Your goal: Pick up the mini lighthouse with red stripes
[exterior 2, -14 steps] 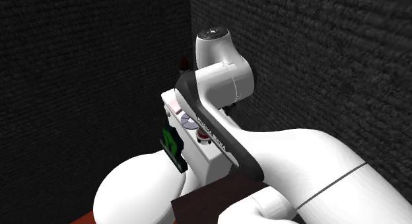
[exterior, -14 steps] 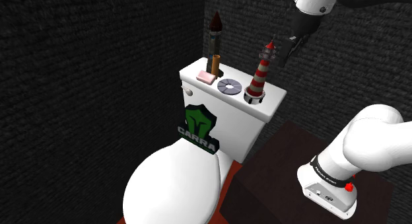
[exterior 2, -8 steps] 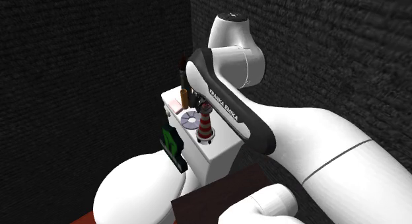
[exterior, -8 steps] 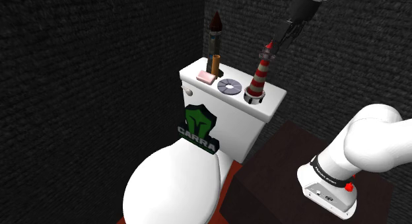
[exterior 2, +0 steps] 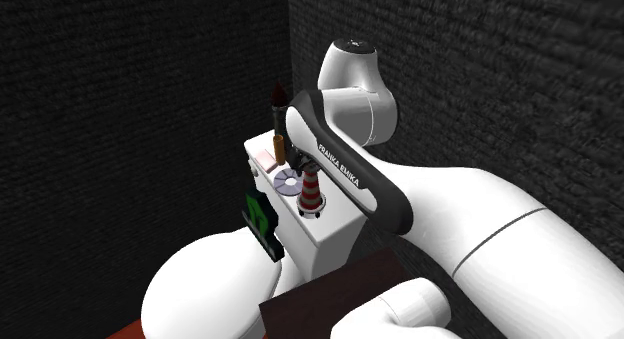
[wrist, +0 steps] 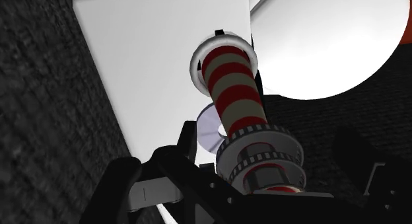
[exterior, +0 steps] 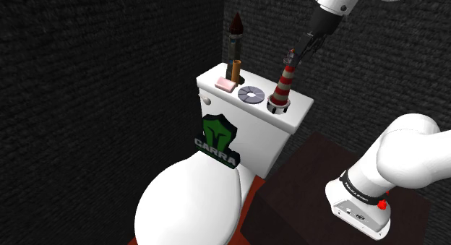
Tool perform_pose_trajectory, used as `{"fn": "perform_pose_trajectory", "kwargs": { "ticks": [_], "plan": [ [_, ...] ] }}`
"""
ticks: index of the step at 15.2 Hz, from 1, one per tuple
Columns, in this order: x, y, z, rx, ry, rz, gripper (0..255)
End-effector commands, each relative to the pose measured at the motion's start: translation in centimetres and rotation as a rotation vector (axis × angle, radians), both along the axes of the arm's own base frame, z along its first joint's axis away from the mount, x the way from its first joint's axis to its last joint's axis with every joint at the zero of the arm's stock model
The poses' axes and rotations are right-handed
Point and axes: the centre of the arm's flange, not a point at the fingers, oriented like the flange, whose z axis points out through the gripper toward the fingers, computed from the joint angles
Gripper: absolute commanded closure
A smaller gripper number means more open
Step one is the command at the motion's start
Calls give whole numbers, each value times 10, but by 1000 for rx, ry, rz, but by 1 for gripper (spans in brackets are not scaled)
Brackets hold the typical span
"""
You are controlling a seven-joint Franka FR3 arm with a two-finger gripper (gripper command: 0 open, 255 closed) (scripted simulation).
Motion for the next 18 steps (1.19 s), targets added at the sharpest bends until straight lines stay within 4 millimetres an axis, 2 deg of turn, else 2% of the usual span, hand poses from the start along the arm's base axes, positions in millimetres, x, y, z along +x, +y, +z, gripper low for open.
{"fn": "perform_pose_trajectory", "kwargs": {
  "ticks": [1,2,11,18],
  "plan": [
    [0,0,-4,0,0,0,0],
    [-1,0,-4,0,0,0,255],
    [0,0,-4,0,0,0,255],
    [0,0,33,0,0,0,255]
  ]
}}
